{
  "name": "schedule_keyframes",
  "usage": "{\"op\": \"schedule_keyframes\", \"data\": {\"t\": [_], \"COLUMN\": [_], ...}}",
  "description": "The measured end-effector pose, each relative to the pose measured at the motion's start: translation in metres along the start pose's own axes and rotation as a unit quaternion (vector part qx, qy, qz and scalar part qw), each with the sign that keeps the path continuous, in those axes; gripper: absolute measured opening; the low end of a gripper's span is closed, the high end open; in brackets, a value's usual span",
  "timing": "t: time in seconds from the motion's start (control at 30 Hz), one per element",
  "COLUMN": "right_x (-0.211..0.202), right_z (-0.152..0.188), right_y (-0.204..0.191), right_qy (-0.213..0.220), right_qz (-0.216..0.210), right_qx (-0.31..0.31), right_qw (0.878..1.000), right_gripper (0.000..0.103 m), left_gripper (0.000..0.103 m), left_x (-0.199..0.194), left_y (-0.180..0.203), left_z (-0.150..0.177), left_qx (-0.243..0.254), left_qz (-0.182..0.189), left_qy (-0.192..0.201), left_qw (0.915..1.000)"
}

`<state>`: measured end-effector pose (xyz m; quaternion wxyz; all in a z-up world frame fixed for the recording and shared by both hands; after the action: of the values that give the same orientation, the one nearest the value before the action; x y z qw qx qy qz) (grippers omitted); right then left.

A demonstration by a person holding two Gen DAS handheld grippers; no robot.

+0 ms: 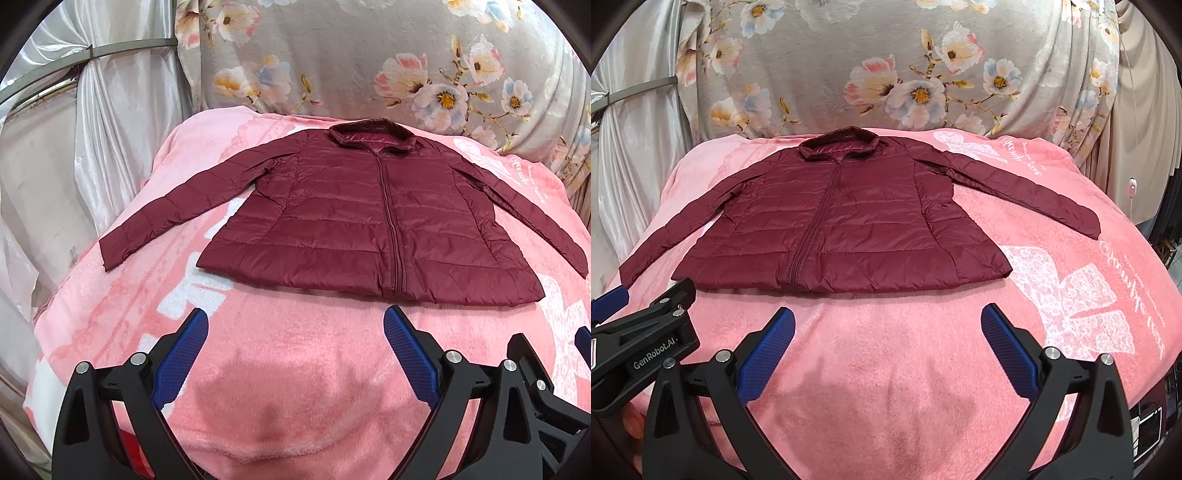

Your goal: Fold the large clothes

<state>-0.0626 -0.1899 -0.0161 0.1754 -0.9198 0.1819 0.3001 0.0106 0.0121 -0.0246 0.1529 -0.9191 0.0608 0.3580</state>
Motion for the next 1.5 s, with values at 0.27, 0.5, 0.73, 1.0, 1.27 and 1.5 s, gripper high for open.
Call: {"op": "schedule_keyframes", "data": {"t": [0.27,0.5,0.73,1.0,1.27,1.5], "right_x": [-0.0004,-0.0005,0.0000,0.0004,0.0009,0.0014], "right_z": [0.0009,0.0015,0.0025,0.0035,0.0038,0.0070], "right_y": [-0.0011,-0.0013,-0.0018,-0.0026,-0.0029,-0.0038], "right_qy": [0.000,-0.001,-0.003,-0.006,-0.006,-0.010], "right_qz": [0.000,0.000,0.000,0.000,0.000,0.001], "right_qx": [0.000,0.000,-0.001,-0.002,-0.003,-0.005], "right_qw": [1.000,1.000,1.000,1.000,1.000,1.000], "right_gripper": [0.098,0.098,0.098,0.098,0.098,0.098], "left_gripper": [0.094,0.094,0.094,0.094,0.094,0.094], "left_x": [0.0002,0.0013,0.0020,0.0023,0.0035,0.0061], "left_y": [0.0019,-0.0008,-0.0010,-0.0025,-0.0041,-0.0059], "left_z": [0.0021,0.0013,0.0069,0.0035,0.0051,0.0069], "left_qx": [-0.001,-0.001,-0.001,-0.001,-0.002,-0.002], "left_qz": [0.000,-0.001,-0.001,0.001,0.001,0.001], "left_qy": [-0.001,-0.002,-0.003,-0.004,-0.005,-0.008], "left_qw": [1.0000,1.0000,1.0000,1.0000,1.0000,1.0000]}}
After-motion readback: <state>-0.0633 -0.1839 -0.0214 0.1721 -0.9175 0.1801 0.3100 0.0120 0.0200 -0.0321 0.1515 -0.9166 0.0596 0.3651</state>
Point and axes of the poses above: each gripper's, at about its wrist camera, not at the fingertips, and x roughly the way its jaws point, y to its right, z to its underside, the point moved 4 cm from there along x, roughly the way its jaws point, and after that the axes turned 13 degrees about x, right-handed, at the moved point
